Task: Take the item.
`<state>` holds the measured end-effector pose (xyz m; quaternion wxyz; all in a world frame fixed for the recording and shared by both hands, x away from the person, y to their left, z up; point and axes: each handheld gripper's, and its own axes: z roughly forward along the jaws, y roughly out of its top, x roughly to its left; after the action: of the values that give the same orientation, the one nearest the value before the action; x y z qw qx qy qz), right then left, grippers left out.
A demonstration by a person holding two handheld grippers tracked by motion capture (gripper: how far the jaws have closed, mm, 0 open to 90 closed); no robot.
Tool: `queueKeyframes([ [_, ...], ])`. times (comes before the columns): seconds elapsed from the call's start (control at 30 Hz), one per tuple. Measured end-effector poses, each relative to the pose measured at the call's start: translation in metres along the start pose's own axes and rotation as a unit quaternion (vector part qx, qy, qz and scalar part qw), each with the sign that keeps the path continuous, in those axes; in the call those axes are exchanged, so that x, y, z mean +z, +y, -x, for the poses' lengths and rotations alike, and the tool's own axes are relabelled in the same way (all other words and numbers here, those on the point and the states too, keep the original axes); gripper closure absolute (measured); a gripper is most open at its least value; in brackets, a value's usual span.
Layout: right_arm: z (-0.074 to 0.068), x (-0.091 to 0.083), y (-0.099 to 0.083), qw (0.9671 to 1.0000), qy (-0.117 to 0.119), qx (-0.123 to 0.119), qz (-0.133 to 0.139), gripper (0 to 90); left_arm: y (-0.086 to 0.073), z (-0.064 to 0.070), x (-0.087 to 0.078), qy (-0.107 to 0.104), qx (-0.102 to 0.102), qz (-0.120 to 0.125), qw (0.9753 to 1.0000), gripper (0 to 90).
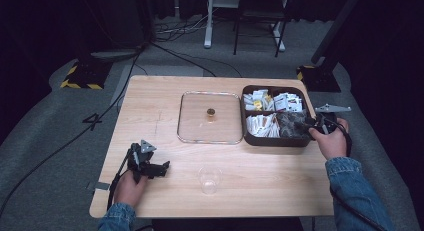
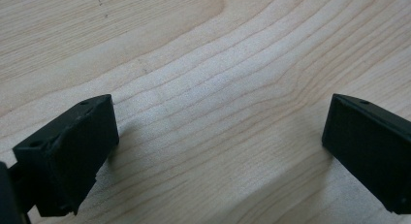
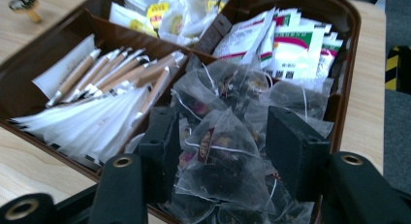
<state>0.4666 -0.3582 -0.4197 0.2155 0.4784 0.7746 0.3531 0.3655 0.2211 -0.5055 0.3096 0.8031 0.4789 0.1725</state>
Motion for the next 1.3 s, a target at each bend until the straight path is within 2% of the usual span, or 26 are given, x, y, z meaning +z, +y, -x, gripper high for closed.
queueKeyframes([
  [0.23,0.003,0.010,-0.007,0.9998,-0.005,0.006,-0.017,47.7,0.000,0.000,0.000,0.000,0.000,0.000,1.0000,0.0],
  [0.43,0.003,0.017,-0.012,0.9995,0.000,0.012,-0.027,49.5,0.000,0.000,0.000,0.000,0.000,0.000,1.0000,0.0],
  [0.53,0.004,0.018,-0.013,0.9994,0.003,0.014,-0.030,52.2,0.000,0.000,0.000,0.000,0.000,0.000,1.0000,0.0],
  [0.6,0.004,0.019,-0.014,0.9994,0.005,0.014,-0.033,58.4,0.000,0.000,0.000,0.000,0.000,0.000,1.0000,0.0],
  [0.8,0.004,0.021,-0.016,0.9989,0.011,0.018,-0.041,65.1,0.000,0.000,0.000,0.000,0.000,0.000,1.0000,0.0],
  [1.0,0.004,0.016,-0.014,0.9994,0.006,0.011,-0.031,72.0,0.000,0.000,0.000,0.000,0.000,0.000,1.0000,0.0],
  [1.1,0.005,0.011,-0.013,0.9997,0.010,0.014,-0.019,81.0,0.000,0.000,0.000,0.000,0.000,0.000,1.0000,0.0],
  [1.3,0.006,0.007,-0.013,0.9997,0.012,0.019,-0.011,84.2,0.000,0.000,0.000,0.000,0.000,0.000,1.0000,0.0],
])
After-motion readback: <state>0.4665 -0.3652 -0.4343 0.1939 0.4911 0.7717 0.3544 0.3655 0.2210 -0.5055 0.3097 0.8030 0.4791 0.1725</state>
